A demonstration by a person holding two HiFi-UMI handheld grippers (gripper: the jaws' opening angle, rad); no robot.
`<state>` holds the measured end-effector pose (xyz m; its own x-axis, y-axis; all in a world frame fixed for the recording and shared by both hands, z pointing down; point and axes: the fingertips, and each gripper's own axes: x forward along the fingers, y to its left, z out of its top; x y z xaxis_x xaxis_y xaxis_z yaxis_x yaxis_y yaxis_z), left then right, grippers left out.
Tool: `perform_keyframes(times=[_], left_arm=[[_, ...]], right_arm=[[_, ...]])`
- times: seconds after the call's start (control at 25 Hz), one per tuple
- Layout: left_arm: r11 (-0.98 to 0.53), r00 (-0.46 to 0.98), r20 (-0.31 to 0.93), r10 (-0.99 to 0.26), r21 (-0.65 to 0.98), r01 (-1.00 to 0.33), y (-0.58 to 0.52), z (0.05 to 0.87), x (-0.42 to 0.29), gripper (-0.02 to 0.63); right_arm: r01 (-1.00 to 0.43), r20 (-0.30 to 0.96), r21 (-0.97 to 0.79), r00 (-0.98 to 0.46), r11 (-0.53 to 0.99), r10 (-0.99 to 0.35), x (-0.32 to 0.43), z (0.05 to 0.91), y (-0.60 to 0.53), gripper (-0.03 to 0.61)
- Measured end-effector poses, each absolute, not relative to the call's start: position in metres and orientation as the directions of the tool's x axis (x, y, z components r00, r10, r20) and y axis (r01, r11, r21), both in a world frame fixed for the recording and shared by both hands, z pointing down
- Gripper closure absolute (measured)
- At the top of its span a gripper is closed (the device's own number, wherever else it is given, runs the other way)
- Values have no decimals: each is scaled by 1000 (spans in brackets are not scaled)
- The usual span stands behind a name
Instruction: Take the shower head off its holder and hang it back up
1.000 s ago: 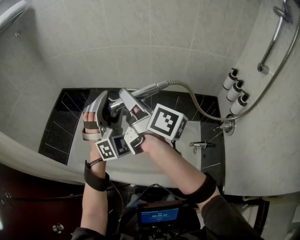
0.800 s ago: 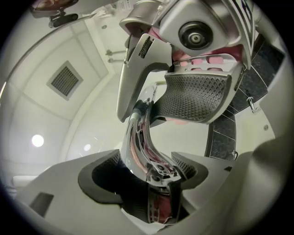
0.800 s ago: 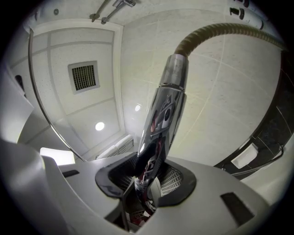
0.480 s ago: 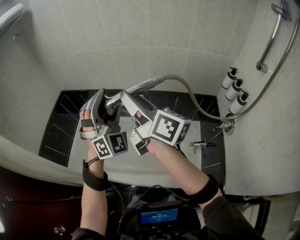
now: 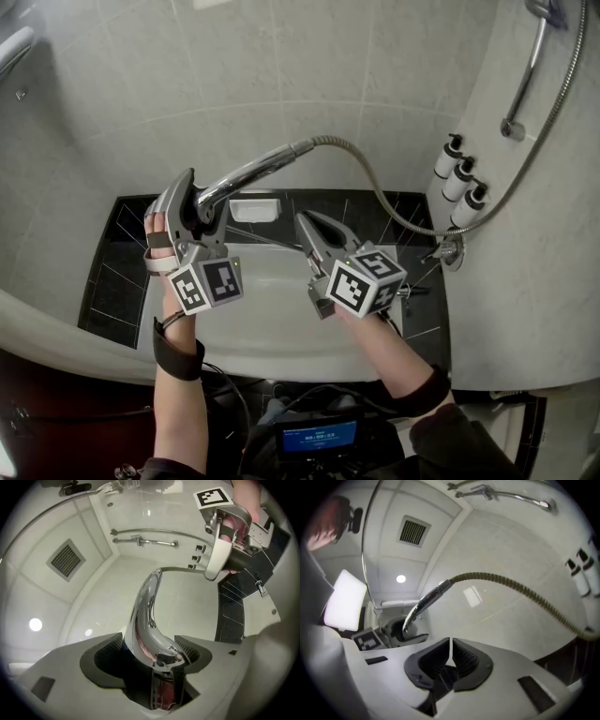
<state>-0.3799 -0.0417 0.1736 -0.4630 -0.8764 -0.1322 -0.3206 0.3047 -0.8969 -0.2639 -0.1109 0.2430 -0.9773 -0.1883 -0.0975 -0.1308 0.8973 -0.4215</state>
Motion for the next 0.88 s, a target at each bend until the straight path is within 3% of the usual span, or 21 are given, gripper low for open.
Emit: perform_keyframes(times=[0.04,0.2,0.36,0.64,0.88], left_arm=[[299,-459,-130,-879,-900,-318,-45,171,-380,272],[283,-447,-118,-887,-903,-324,-59,159,-378,272],[265,-429,-110,-897,-909,-320,-77,138,-375,272],[240,-386,-118,-915,-928,-285,-113,83,-369,272],[203,-354,-103,-930,-944,-260,-141,43,-358,272]], right_arm=[[-183,-66,-359,-973,915,-221,-257,249,-121,571],[-328,72,-122,-944,937,-321,-235,276,-158,572],[-412,130,21,-902,911,-411,-215,286,-190,572],[-444,174,61,-877,894,-448,-191,287,-221,572],[-432,119,58,-892,900,-436,-174,234,-243,572]])
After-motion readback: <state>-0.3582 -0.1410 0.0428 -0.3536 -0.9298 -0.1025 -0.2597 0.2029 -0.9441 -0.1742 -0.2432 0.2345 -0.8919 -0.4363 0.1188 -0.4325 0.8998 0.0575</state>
